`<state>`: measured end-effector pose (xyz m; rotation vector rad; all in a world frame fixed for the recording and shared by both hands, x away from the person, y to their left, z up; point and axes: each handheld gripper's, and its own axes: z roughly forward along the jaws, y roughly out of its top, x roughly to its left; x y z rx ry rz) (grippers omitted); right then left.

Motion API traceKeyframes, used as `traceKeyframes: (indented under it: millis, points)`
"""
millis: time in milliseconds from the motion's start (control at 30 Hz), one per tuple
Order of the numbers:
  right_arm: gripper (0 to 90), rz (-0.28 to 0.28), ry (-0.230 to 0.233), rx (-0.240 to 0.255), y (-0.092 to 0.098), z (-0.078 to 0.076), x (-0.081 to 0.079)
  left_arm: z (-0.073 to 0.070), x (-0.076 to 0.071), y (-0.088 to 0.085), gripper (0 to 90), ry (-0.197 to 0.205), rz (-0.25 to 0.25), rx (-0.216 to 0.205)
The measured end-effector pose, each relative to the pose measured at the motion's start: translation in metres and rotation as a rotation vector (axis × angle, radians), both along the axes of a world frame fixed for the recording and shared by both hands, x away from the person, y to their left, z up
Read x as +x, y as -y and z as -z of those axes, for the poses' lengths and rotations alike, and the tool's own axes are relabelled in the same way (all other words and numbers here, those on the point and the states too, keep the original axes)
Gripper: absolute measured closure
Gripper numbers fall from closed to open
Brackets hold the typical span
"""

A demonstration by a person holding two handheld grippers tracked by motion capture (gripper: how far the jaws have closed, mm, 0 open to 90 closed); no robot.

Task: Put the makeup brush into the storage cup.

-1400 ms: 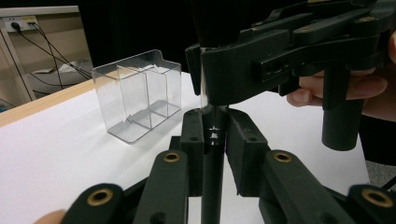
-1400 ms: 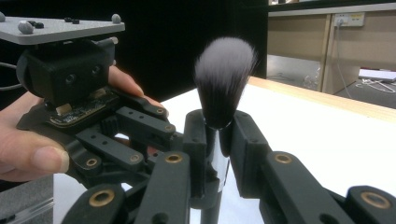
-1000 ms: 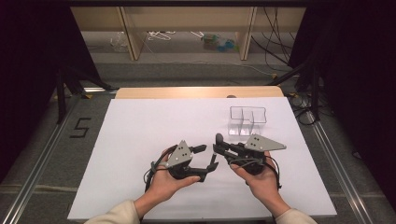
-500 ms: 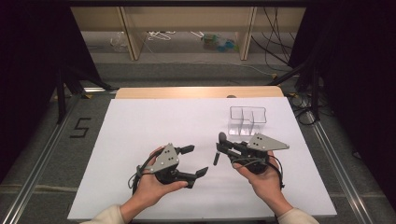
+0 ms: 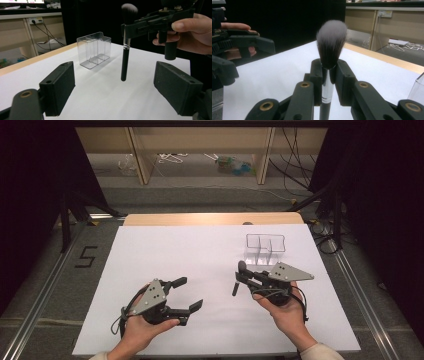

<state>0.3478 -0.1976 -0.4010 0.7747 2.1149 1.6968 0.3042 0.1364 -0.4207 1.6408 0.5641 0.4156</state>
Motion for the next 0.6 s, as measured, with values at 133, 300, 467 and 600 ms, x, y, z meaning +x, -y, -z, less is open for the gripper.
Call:
traceKeyframes:
  millis: [133, 300, 467, 600]
  points:
    - [77.8, -0.004, 0.013, 0.002, 0.000, 0.000, 0.000, -0.001, -0.004, -0.009, 17.1, 0.006, -0.015, -0.016]
    - [77.8, 0.004, 0.014, -0.009, 0.002, -0.001, -0.001, -0.001, -0.007, -0.020, 17.0, 0.005, -0.032, -0.030]
    - [77.8, 0.011, 0.014, -0.014, 0.006, -0.003, -0.001, 0.000, -0.011, -0.028, 16.9, 0.011, -0.040, -0.026]
    - [77.7, 0.016, 0.019, -0.011, 0.009, -0.003, -0.001, 0.000, -0.012, -0.034, 16.9, 0.011, -0.056, -0.029]
